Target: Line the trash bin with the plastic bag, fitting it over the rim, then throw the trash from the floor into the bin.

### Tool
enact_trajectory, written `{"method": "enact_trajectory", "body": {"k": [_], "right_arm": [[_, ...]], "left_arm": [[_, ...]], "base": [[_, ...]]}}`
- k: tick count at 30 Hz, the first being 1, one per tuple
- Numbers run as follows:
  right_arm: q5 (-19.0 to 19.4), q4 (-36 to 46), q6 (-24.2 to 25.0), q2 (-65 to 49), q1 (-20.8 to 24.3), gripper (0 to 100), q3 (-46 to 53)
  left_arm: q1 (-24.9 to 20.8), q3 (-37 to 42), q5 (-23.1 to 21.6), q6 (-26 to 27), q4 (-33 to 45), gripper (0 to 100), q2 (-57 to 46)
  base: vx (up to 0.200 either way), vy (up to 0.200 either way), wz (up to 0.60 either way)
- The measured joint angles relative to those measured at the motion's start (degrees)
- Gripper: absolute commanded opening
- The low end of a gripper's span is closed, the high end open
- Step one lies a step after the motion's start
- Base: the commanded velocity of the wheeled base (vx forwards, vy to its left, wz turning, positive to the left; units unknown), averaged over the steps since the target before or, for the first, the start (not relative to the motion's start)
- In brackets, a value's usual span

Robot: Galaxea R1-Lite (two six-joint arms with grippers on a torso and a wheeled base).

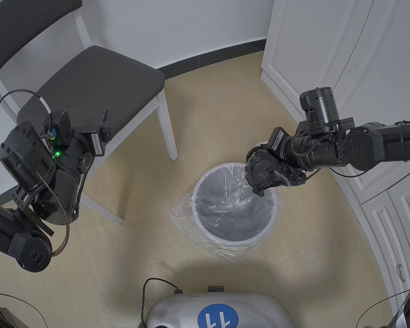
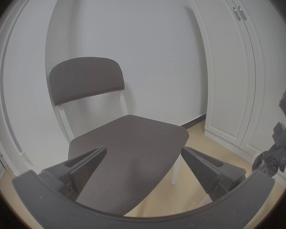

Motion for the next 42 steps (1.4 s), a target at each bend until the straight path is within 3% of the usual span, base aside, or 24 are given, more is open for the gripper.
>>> {"method": "enact_trajectory", "body": {"k": [14, 22, 29, 42], "right_arm": [[0.0, 0.1, 0.9, 6.0, 4.6, 0, 0.0], [0.2, -0.3, 4.4, 10.1, 5.9, 0, -1.2], [1.0, 0.0, 9.1, 14.1, 5.6, 0, -4.4], [1.3, 0.6, 10.5, 22.2, 4.5, 0, -8.4]], "left_arm": [[-0.3, 0.0, 0.0, 0.0, -0.1, 100, 0.9], [-0.3, 0.0, 0.0, -0.1, -0.1, 100, 1.4], [-0.2, -0.1, 0.0, 0.0, -0.1, 100, 2.3], [-0.2, 0.0, 0.4, 1.1, -3.9, 100, 5.0]], "base": [[0.0, 0.0, 0.0], [0.0, 0.0, 0.0], [0.0, 0.0, 0.0], [0.0, 0.0, 0.0]]}}
